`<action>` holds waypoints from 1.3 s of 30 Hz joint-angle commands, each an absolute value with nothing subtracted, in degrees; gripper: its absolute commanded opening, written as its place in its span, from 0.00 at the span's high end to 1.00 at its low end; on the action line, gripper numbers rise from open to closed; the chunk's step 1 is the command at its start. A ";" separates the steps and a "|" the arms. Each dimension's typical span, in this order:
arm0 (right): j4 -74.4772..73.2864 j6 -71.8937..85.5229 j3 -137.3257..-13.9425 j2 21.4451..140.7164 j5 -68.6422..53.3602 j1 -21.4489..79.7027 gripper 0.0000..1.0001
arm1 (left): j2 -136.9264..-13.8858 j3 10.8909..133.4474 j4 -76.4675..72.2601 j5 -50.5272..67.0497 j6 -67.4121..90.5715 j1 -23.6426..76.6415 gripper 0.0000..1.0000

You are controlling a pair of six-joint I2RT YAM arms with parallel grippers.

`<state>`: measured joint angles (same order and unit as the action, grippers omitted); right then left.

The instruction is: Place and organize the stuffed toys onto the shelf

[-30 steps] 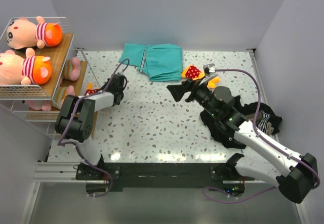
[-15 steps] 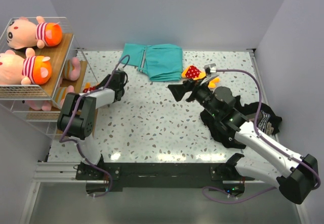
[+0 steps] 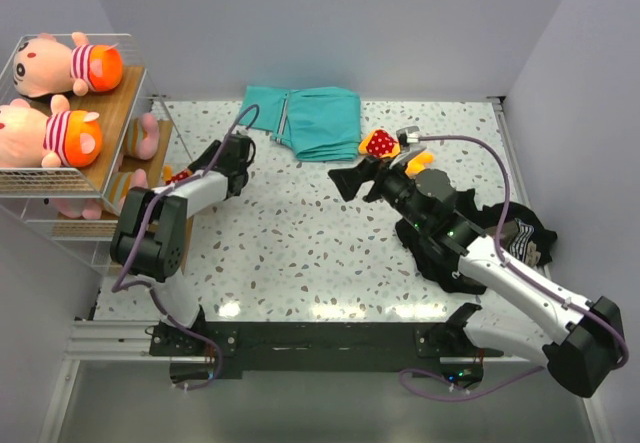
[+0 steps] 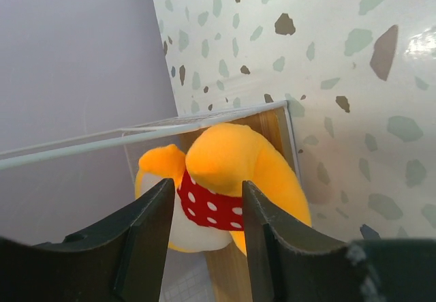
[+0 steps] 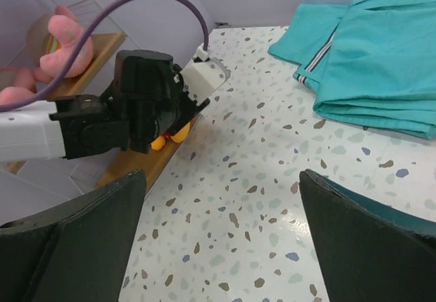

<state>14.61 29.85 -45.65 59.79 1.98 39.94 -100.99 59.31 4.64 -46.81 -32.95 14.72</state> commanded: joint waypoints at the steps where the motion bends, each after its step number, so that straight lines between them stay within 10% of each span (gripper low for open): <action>1: 14.07 29.71 -48.43 61.61 1.67 39.73 0.01 | -96.86 60.82 5.27 -44.83 -30.24 16.00 0.50; 26: 14.68 29.79 -47.81 59.41 0.35 39.64 0.01 | -101.25 56.78 14.15 -39.19 -26.81 14.94 1.00; 39: 15.47 31.29 -47.72 59.94 -1.32 39.73 0.02 | -95.71 53.61 16.70 -41.75 -25.93 14.77 1.00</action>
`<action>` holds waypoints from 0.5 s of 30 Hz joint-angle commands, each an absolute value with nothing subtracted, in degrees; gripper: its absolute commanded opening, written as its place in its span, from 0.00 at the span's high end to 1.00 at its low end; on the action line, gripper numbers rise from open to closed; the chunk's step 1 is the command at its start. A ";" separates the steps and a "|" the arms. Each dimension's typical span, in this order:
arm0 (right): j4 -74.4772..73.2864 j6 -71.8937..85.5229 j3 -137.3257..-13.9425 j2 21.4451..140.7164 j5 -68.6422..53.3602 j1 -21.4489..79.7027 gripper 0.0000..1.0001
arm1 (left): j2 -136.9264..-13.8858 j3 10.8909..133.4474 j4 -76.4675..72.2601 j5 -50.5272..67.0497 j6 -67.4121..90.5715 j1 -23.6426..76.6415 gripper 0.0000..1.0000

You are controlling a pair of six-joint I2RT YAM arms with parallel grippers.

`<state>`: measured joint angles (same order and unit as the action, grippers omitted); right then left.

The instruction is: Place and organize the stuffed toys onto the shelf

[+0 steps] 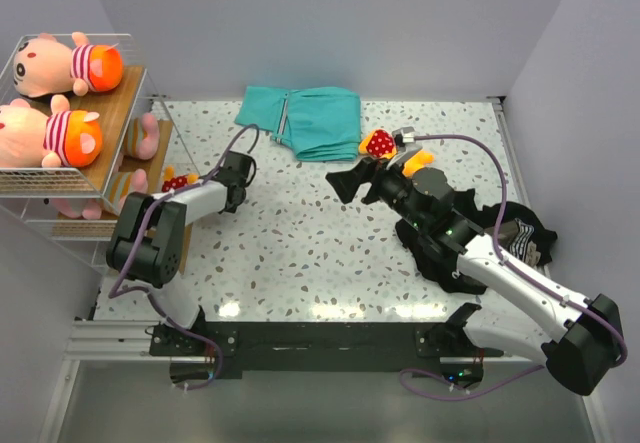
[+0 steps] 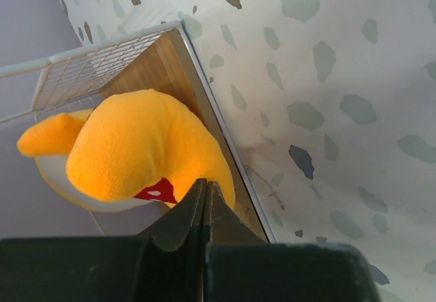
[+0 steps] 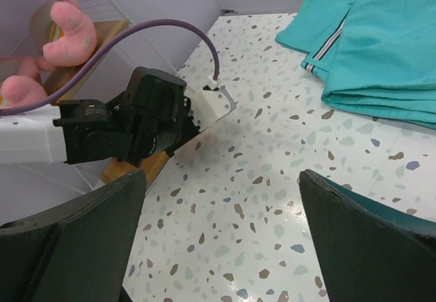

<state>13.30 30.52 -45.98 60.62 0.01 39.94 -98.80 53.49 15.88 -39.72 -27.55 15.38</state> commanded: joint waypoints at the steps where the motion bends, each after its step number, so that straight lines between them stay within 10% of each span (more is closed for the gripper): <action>1: 15.47 31.38 -47.72 60.03 -1.23 39.73 0.01 | -95.36 54.31 17.22 -41.40 -25.58 14.77 1.00; 15: -4.83 26.04 -61.07 71.53 22.12 39.64 0.01 | -81.23 62.66 14.25 -10.30 -17.49 21.96 0.74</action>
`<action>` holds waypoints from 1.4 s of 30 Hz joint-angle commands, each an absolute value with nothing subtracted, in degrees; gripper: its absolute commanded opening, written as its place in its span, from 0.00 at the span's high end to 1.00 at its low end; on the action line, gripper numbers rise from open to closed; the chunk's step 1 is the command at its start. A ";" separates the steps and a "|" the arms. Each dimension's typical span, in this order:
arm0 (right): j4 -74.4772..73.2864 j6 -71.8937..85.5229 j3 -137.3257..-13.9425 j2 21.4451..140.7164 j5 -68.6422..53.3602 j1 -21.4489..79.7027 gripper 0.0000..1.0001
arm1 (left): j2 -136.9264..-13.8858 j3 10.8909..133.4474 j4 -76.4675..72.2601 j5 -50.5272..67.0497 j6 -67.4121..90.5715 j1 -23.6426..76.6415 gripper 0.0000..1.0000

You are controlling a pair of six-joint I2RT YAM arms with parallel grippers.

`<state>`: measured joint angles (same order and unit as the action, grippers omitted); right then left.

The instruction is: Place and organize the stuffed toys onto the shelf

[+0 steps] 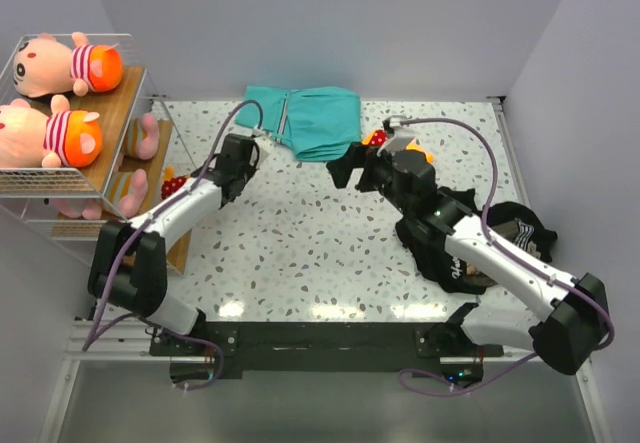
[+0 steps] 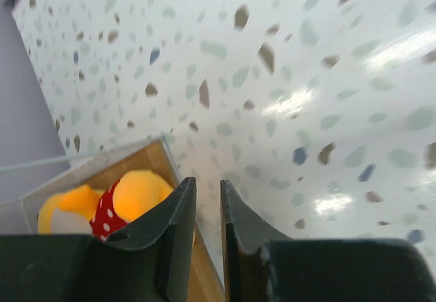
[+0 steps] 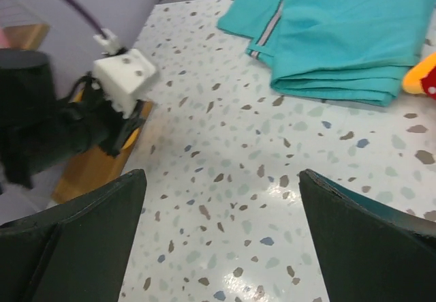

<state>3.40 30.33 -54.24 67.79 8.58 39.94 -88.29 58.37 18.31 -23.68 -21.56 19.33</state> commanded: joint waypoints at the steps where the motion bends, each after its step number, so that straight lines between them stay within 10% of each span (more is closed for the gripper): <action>1: -5.27 25.06 -63.35 74.33 25.80 38.86 0.01 | -80.08 62.93 13.46 -6.37 -16.53 22.41 0.68; 9: -14.23 15.84 -80.58 96.56 29.97 29.89 0.10 | -67.87 60.21 7.83 6.41 -10.11 22.68 0.00; 27: -22.23 6.42 -107.13 126.65 36.56 24.70 0.36 | -61.96 56.61 4.93 12.48 10.63 22.33 0.08; 37: -18.11 3.87 -99.15 120.95 37.53 23.82 1.00 | -62.93 58.71 6.24 8.61 14.85 21.45 0.20; 42: -16.00 8.34 -88.37 107.42 33.32 23.91 1.00 | -63.19 60.29 6.33 10.20 17.04 21.18 0.22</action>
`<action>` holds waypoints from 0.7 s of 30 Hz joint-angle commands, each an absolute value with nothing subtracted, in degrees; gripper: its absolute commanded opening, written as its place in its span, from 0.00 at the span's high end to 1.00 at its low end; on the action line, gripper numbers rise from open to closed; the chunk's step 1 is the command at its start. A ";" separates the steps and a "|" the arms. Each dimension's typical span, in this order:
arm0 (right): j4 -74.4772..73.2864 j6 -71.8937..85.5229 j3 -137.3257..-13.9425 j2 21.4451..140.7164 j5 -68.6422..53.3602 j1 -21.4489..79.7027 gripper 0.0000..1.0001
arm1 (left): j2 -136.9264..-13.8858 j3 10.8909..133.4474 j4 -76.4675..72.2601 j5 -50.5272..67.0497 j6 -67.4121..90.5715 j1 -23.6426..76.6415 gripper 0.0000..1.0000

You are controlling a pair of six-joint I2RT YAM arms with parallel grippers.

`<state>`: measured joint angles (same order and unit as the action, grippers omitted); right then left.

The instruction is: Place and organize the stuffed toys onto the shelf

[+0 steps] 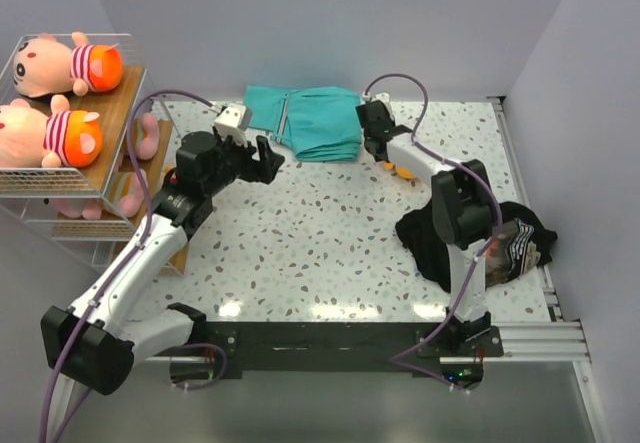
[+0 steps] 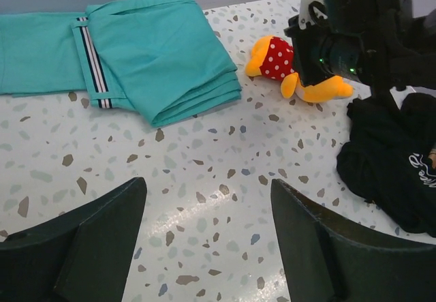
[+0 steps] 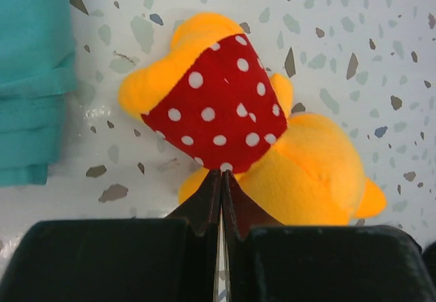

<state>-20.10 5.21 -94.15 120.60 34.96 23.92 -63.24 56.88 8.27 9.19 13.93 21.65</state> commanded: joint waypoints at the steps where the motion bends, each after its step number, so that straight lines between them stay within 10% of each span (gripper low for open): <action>1: -14.08 9.31 -86.33 105.49 32.96 23.99 1.00 | -63.11 60.73 6.42 10.37 17.31 21.09 0.22; 13: -18.09 2.64 -95.96 114.95 31.65 22.86 0.45 | -60.83 58.72 4.41 14.06 15.73 21.09 0.21; 21: -20.56 3.08 -101.42 122.77 28.56 18.90 0.35 | -60.82 56.95 3.69 13.62 15.73 21.09 0.22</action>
